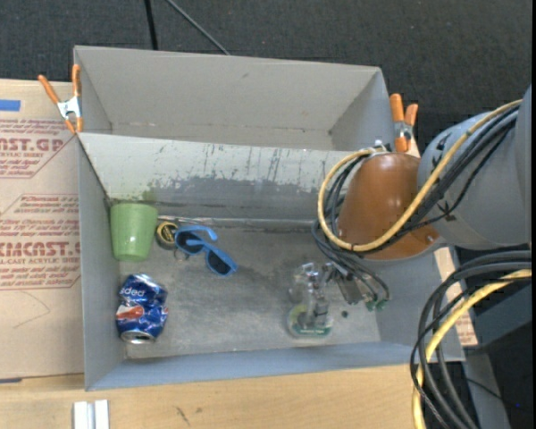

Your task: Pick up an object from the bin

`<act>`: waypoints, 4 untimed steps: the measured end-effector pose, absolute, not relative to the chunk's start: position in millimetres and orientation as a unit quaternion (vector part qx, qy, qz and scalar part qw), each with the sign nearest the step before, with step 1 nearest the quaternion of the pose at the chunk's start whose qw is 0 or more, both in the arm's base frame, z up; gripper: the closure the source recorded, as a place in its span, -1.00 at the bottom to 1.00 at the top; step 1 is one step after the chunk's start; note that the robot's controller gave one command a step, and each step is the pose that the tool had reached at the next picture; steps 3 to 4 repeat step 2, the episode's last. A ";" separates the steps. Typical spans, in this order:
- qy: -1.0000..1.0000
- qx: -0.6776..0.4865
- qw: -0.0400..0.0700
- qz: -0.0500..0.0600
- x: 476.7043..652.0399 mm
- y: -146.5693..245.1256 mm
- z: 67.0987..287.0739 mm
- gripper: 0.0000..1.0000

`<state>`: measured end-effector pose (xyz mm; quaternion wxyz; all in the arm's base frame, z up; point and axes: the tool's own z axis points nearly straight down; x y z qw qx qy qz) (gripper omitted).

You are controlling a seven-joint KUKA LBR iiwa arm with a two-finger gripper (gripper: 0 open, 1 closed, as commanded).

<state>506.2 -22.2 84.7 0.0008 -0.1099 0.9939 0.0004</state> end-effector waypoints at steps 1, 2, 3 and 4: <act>0.994 -0.112 0.006 -0.001 564.6 -50.6 178.1 1.00; 0.928 -0.371 0.003 -0.001 520.7 -31.9 248.1 1.00; 0.928 -0.371 0.003 -0.001 520.7 -31.9 248.1 1.00; 0.928 -0.371 0.003 -0.001 520.7 -31.9 248.1 1.00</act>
Offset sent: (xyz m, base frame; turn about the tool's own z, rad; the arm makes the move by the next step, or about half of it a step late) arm 0.0543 -0.0276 0.0884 -0.0061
